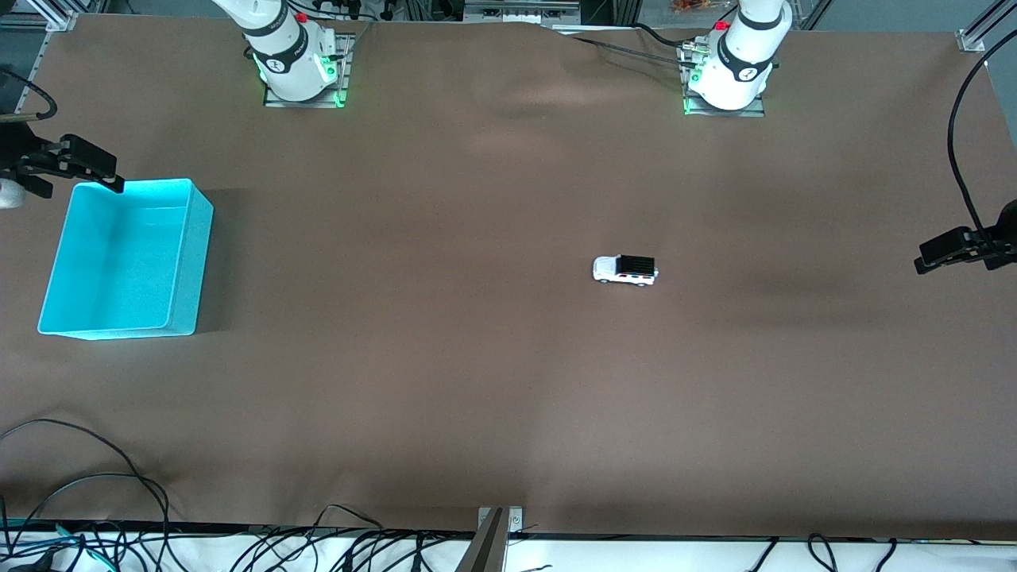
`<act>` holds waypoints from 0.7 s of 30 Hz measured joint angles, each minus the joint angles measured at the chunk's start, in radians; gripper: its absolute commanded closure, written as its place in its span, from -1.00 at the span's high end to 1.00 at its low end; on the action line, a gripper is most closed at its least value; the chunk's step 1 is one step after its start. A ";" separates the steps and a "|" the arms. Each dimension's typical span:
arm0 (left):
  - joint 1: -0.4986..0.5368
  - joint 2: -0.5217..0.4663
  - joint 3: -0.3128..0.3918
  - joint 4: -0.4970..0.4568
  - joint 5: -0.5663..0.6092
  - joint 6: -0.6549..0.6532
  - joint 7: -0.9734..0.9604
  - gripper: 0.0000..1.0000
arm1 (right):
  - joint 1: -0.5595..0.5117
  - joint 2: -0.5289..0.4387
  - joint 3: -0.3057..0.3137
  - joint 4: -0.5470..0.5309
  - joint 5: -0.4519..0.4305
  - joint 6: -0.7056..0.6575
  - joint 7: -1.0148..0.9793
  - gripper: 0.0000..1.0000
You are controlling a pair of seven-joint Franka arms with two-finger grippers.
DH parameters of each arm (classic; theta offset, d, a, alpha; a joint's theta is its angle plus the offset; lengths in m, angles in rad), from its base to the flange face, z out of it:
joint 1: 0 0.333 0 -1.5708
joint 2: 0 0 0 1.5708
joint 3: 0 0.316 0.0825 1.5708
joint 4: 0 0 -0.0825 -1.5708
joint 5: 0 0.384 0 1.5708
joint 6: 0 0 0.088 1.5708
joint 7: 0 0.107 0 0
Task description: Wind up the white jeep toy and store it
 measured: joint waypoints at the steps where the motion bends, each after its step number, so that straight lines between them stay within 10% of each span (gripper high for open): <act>1: 0.000 -0.001 0.000 0.000 0.000 -0.004 0.003 1.00 | 0.000 0.000 0.000 0.001 0.000 0.000 0.000 1.00; 21: 0.000 -0.002 0.000 0.000 0.000 -0.033 0.012 1.00 | 0.000 0.000 0.000 0.002 0.000 0.000 0.000 1.00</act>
